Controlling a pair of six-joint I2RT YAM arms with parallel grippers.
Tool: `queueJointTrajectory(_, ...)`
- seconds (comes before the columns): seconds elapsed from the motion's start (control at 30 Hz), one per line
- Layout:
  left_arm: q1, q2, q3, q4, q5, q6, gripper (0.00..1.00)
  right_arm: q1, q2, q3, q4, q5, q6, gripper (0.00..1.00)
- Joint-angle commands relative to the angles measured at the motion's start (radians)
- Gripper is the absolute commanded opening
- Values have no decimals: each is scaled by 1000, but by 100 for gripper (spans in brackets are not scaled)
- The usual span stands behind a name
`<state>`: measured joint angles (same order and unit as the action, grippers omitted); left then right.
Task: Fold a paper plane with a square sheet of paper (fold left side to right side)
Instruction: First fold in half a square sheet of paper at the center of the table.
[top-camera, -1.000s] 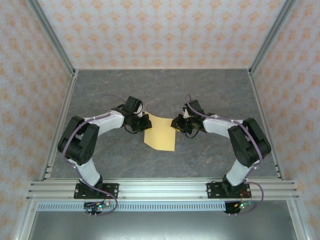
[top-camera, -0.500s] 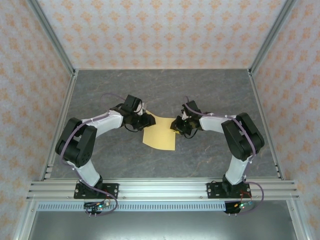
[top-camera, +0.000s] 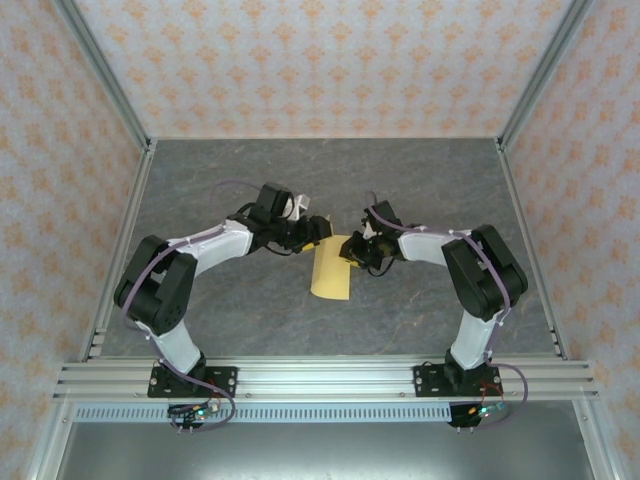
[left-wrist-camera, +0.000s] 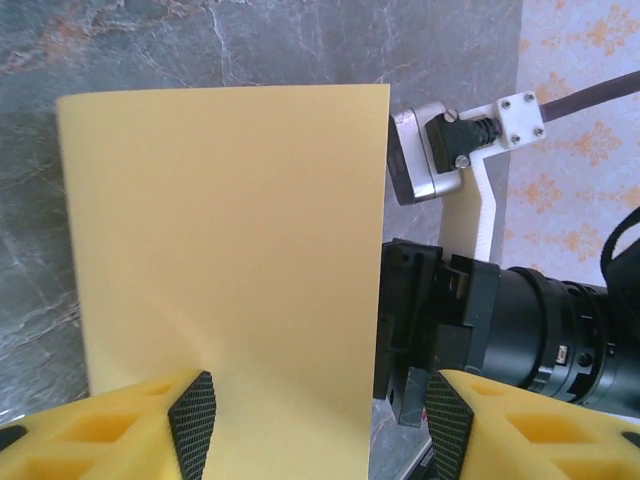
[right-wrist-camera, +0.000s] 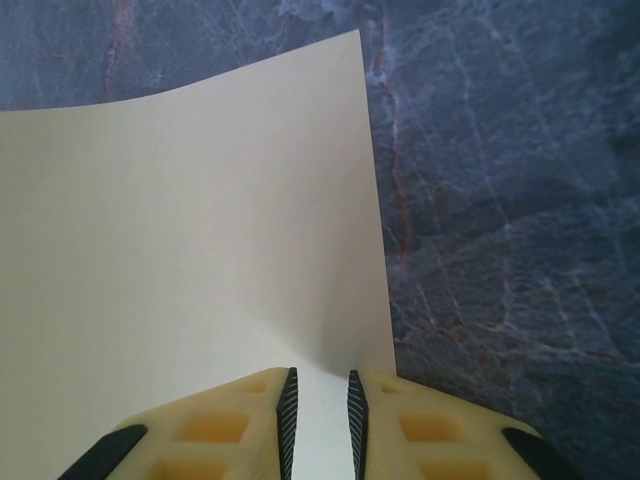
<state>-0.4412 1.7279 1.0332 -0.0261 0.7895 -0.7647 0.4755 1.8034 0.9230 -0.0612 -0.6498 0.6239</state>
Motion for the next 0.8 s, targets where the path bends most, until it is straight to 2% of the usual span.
queueJointTrajectory(0.0,-8,40,19,72,31,-40,61,-4,-39,-30,54,17,-6,27)
queueJointTrajectory(0.23,-12,71,22,95,28,-56,60,-51,-179,-84,95,47,8,45)
queueJointTrajectory(0.33,-13,79,21,101,26,-59,58,-67,-229,-117,138,22,25,51)
queueJointTrajectory(0.57,-16,87,18,89,11,-51,45,-67,-213,-185,433,-128,181,51)
queueJointTrajectory(0.77,-18,89,15,70,-4,-38,36,-40,-151,-154,468,-165,209,49)
